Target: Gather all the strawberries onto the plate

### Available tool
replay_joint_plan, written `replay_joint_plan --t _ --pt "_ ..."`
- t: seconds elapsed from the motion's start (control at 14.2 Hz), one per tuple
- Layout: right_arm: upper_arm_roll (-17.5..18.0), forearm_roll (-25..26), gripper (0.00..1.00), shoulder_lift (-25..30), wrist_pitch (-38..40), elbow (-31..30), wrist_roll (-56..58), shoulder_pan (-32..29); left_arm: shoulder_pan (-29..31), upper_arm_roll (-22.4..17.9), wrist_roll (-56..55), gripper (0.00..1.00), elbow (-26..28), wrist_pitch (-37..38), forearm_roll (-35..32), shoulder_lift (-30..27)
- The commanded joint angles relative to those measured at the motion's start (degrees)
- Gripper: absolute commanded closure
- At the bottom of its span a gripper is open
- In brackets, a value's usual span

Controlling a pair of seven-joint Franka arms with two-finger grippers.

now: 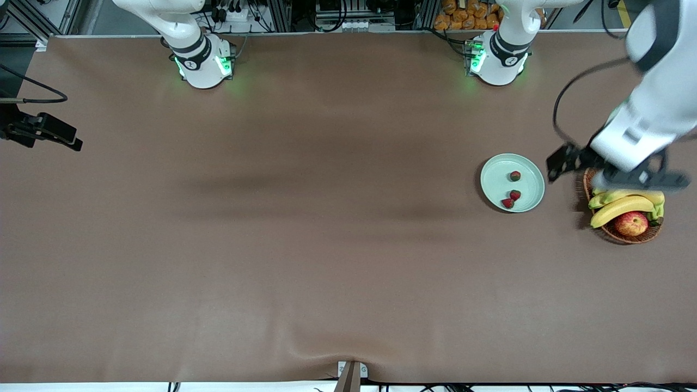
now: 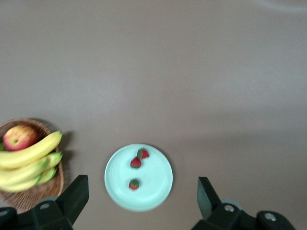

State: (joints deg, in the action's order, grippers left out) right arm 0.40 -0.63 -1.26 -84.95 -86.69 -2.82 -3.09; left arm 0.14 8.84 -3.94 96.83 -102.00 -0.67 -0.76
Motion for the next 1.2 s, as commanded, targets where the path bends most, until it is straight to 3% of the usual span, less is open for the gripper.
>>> replay_joint_plan --t 0.0,0.28,0.56,0.71,1.13 --pt "0.30 0.01 0.00 1.09 -0.31 -0.94 -0.69 -0.16 -0.85 -1.54 1.21 0.00 0.91 5.64 1.11 -5.64" --pt "0.30 0.10 0.00 1.09 -0.39 -0.94 -0.69 -0.16 -0.85 -1.54 1.21 0.00 0.82 12.35 1.19 -11.72" --pt "0.30 0.01 0.00 1.09 -0.39 -0.94 -0.69 -0.16 -3.56 -3.47 2.62 0.00 -0.06 6.82 1.99 -4.09" --pt "0.30 0.01 0.00 1.09 -0.31 -0.94 -0.69 -0.08 -4.89 -3.47 2.62 0.00 -3.90 6.46 1.64 -0.06" --pt "0.30 -0.08 0.00 1.09 0.22 -1.02 -0.87 0.01 -4.89 -4.44 0.26 0.00 -5.33 6.99 1.63 0.32"
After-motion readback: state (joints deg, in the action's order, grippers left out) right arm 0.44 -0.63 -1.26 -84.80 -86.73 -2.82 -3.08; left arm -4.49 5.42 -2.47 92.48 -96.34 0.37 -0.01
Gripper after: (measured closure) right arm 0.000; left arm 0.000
